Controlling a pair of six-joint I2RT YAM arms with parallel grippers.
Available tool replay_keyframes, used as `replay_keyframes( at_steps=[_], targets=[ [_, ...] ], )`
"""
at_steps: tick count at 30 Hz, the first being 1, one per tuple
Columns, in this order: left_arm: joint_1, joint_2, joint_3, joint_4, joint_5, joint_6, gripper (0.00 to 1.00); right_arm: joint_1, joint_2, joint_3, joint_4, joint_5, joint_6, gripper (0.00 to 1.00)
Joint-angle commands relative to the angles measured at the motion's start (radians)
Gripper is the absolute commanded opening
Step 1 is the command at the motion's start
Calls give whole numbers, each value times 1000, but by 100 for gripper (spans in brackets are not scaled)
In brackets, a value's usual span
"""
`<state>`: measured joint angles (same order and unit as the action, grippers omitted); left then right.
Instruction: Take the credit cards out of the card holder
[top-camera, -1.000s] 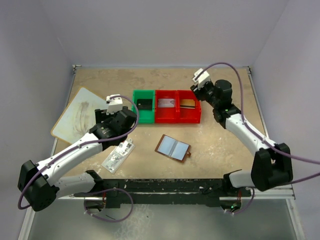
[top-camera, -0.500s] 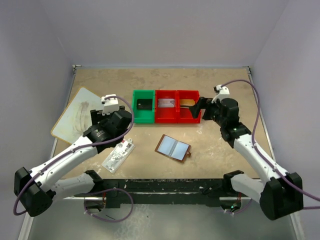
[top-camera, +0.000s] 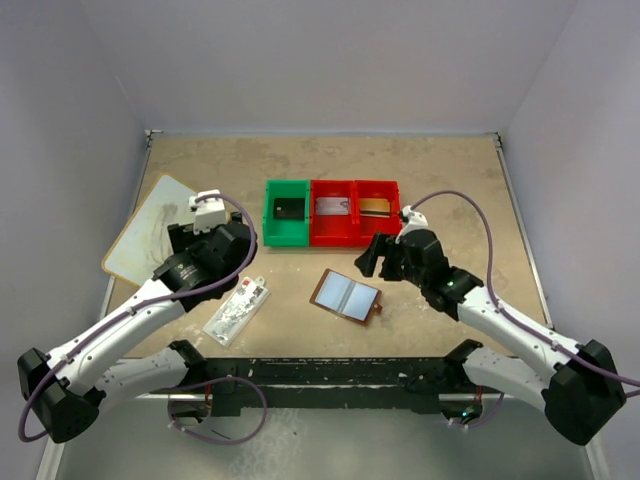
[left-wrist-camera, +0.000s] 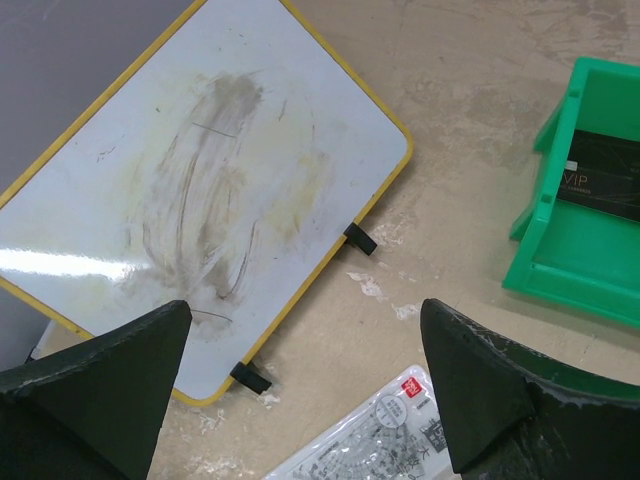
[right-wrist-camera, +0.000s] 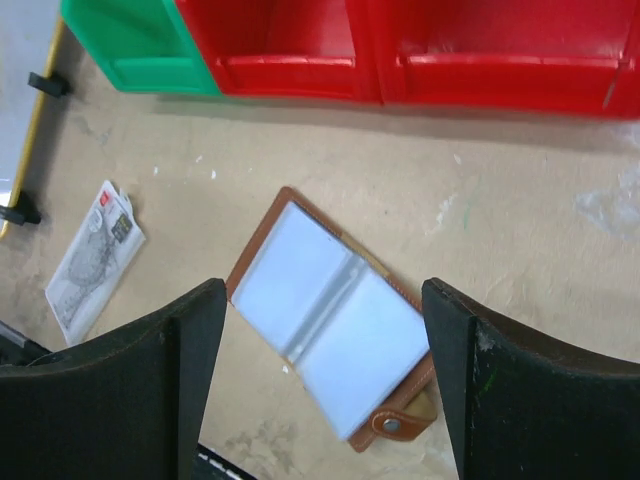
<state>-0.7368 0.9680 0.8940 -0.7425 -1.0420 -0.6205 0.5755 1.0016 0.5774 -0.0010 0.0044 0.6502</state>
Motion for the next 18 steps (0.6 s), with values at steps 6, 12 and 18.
replay_keyframes(
  at_steps=[6, 12, 18],
  targets=[
    [4, 27, 50, -16, -15, -33, 95, 209, 21, 89, -190, 344, 205, 78],
    [4, -7, 48, -30, -37, -51, 95, 323, 173, 179, -246, 429, 252, 76],
    [4, -39, 44, -29, -52, -58, 95, 371, 325, 247, -237, 438, 286, 78]
  ],
)
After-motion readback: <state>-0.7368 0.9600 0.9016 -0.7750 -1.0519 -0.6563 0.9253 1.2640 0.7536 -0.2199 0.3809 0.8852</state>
